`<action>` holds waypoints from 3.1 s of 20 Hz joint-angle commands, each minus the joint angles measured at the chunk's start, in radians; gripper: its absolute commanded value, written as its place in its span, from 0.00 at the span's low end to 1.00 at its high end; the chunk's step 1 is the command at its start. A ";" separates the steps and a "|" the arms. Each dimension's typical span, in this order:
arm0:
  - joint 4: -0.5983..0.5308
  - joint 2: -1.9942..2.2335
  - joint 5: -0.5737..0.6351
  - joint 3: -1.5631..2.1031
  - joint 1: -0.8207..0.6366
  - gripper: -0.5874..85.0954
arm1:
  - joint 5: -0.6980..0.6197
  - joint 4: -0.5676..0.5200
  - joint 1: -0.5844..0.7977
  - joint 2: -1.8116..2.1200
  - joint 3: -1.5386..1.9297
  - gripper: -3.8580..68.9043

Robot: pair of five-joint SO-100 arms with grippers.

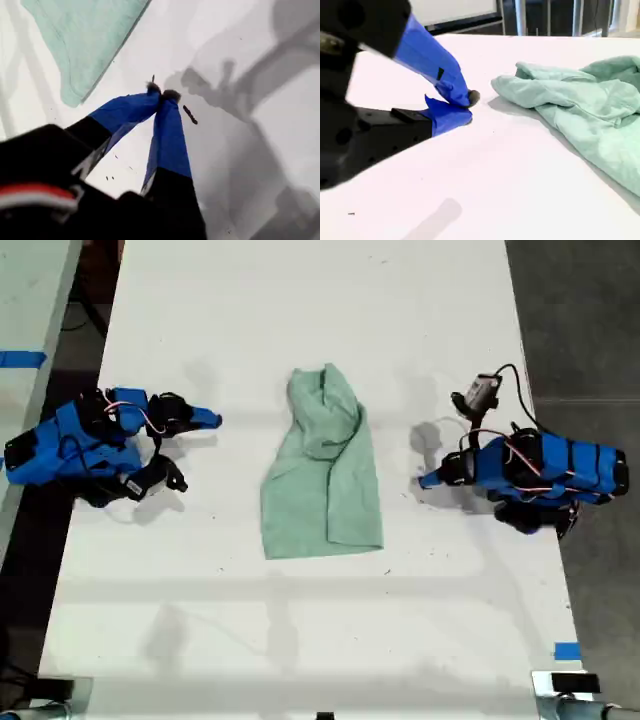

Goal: Fold t shirt

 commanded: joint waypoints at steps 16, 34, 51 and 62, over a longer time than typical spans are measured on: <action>0.360 -2.080 -0.500 -1.459 0.517 0.36 | -0.003 0.000 0.003 0.011 0.060 0.07; 0.472 -2.062 -0.611 -1.733 0.551 0.31 | -0.008 0.000 -0.003 0.009 0.060 0.07; 0.575 -2.163 -0.655 -1.792 0.522 0.00 | -0.011 0.000 -0.005 0.009 0.060 0.07; 0.546 -2.304 -0.364 -2.278 0.463 0.00 | -0.014 0.000 0.002 0.009 0.060 0.07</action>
